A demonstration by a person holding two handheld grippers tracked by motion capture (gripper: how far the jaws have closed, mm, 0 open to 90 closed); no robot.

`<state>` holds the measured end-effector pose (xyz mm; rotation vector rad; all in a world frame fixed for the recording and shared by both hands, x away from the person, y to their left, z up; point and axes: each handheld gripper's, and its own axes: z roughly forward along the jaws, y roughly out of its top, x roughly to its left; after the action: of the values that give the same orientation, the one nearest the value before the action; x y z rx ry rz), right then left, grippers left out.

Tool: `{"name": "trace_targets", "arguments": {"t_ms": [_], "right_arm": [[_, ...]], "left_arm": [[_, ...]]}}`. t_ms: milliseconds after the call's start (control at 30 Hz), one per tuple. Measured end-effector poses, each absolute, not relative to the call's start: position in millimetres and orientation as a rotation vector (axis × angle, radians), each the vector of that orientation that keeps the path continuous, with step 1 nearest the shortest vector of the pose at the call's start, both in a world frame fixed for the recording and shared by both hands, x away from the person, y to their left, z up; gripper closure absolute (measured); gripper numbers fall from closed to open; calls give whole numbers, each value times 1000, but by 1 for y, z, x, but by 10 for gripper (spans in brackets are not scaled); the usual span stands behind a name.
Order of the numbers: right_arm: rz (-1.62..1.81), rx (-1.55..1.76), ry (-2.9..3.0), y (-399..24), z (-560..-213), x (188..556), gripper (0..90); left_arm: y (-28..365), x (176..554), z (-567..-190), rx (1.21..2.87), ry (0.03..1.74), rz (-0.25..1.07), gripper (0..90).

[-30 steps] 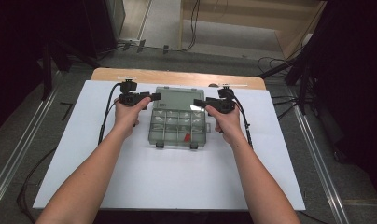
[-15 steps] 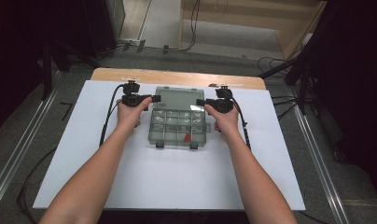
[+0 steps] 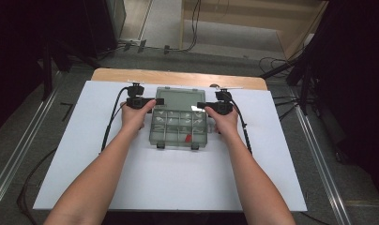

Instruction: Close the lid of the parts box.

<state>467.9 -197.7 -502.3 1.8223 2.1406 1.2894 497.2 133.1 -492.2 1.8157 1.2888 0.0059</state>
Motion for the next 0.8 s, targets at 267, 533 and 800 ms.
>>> {"name": "trace_targets", "arguments": {"t_ms": [267, 533, 800], "right_arm": [[1298, 1885, 2143, -199, -509, 469, 453], [1306, 1897, 2155, -196, -513, 471, 448], [1328, 1900, 2131, -200, -510, 470, 542]], "left_arm": [[135, 496, -502, 1801, 1316, -43, 424], [134, 495, -508, 1778, 1335, -71, 473], [138, 495, -505, 1751, 1334, -61, 571]]}}
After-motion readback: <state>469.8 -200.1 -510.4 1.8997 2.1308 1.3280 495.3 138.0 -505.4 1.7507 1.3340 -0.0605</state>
